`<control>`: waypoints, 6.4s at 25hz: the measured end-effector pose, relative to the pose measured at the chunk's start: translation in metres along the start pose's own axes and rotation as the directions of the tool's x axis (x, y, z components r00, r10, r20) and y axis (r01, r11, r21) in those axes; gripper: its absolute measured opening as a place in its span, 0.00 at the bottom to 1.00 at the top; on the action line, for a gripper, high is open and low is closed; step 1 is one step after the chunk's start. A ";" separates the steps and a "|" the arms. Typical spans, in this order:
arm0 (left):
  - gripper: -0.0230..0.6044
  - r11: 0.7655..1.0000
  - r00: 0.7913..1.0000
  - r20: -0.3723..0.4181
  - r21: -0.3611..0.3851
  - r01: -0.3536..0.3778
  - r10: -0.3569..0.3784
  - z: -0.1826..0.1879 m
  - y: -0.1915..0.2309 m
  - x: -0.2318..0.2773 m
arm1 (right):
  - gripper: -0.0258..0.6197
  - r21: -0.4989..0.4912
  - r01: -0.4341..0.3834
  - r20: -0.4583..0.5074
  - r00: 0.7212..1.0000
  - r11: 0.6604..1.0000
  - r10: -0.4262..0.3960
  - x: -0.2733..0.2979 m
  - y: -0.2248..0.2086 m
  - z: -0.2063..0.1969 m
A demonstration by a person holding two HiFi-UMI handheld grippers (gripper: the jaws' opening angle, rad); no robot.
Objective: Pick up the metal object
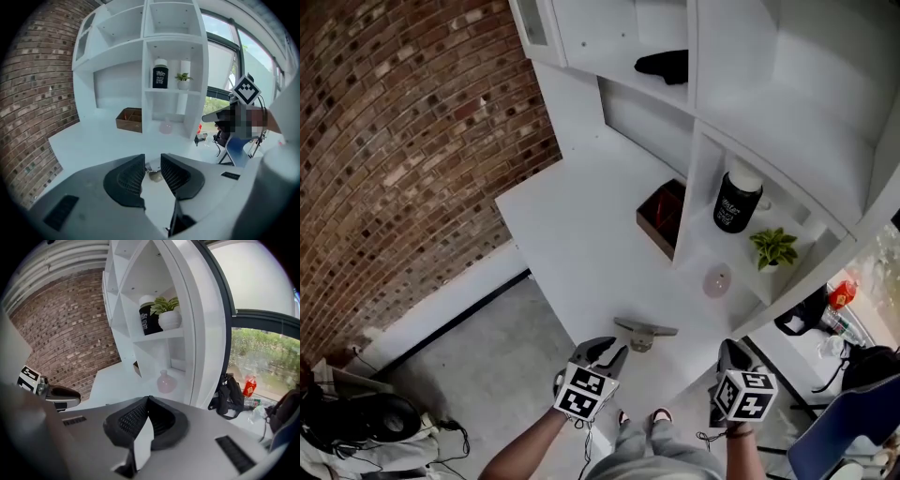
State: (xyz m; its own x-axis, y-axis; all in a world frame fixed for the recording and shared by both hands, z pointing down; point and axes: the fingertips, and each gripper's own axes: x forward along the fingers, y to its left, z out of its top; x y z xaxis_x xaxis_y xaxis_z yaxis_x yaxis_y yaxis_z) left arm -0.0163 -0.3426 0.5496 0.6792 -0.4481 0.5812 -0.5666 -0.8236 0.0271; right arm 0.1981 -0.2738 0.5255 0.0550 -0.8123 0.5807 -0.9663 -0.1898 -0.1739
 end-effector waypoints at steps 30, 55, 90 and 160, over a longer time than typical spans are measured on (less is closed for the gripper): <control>0.20 0.647 0.951 -0.306 0.716 0.262 -0.047 -0.046 -0.026 0.083 | 0.04 0.084 0.093 -0.133 0.988 0.992 -0.081 0.011 -0.044 -0.099; 0.20 0.521 0.934 -0.357 0.795 0.310 -0.010 -0.067 -0.035 0.107 | 0.04 0.101 0.103 -0.184 0.980 0.990 -0.083 0.015 -0.056 -0.130; 0.09 0.524 0.939 -0.344 0.802 0.288 0.010 -0.046 -0.027 0.111 | 0.04 0.096 0.108 -0.161 0.983 0.990 -0.091 0.005 -0.065 -0.110; 0.06 0.718 0.660 0.326 -0.489 -0.495 0.677 0.071 0.068 -0.137 | 0.04 -0.392 -0.153 0.305 0.909 0.907 0.285 -0.029 0.101 0.137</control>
State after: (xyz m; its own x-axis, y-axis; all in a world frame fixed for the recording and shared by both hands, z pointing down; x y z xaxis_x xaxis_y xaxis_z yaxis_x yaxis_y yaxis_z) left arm -0.1147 -0.3616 0.4135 0.2164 -0.9667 0.1365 -0.9714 -0.1991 0.1294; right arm 0.1335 -0.3450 0.3816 -0.1486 -0.9603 0.2360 -0.9835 0.1684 0.0656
